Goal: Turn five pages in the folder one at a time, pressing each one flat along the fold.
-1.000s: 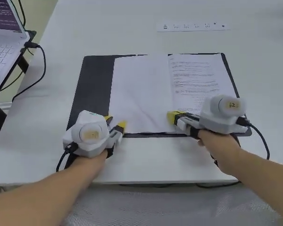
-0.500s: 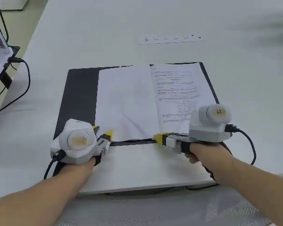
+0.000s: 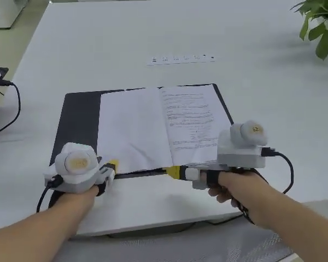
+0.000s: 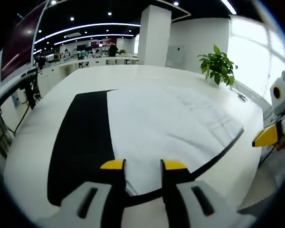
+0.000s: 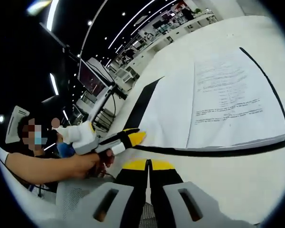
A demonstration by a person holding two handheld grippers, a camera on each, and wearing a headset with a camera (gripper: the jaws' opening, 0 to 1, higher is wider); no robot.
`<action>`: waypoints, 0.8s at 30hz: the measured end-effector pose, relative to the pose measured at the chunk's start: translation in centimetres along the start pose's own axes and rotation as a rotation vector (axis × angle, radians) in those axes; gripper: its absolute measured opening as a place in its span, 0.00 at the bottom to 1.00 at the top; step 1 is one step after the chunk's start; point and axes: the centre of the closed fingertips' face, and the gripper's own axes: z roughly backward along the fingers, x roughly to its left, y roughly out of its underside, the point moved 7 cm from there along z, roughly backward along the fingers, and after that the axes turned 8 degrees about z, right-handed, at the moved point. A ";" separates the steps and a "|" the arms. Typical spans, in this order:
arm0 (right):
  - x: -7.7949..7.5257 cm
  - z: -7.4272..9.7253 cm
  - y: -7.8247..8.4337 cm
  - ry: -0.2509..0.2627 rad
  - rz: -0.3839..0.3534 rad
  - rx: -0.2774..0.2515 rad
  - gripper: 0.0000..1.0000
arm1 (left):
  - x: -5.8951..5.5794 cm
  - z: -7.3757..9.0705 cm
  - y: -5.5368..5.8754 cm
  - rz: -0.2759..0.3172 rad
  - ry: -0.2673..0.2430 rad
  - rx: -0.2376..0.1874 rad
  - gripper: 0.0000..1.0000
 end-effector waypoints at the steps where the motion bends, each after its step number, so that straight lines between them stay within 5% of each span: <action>1: 0.1 0.3 -0.2 0.006 -0.010 -0.010 0.00 | -0.2 0.1 -0.2 0.024 0.006 0.024 0.32; 8: 0.4 3.6 -2.5 0.066 -0.017 -0.127 0.00 | -2.4 2.6 -2.4 0.039 0.064 -0.032 0.28; 14: 0.5 5.7 -4.4 0.120 0.038 -0.186 0.00 | -3.7 4.3 -3.1 0.062 0.090 -0.004 0.28; 19: -0.2 7.8 -5.3 0.223 0.131 -0.189 0.00 | -4.4 6.5 -3.6 0.090 0.092 -0.002 0.34; 24: -0.6 9.1 -5.8 0.262 0.145 -0.200 0.15 | -4.4 8.3 -4.5 0.096 0.075 -0.020 0.42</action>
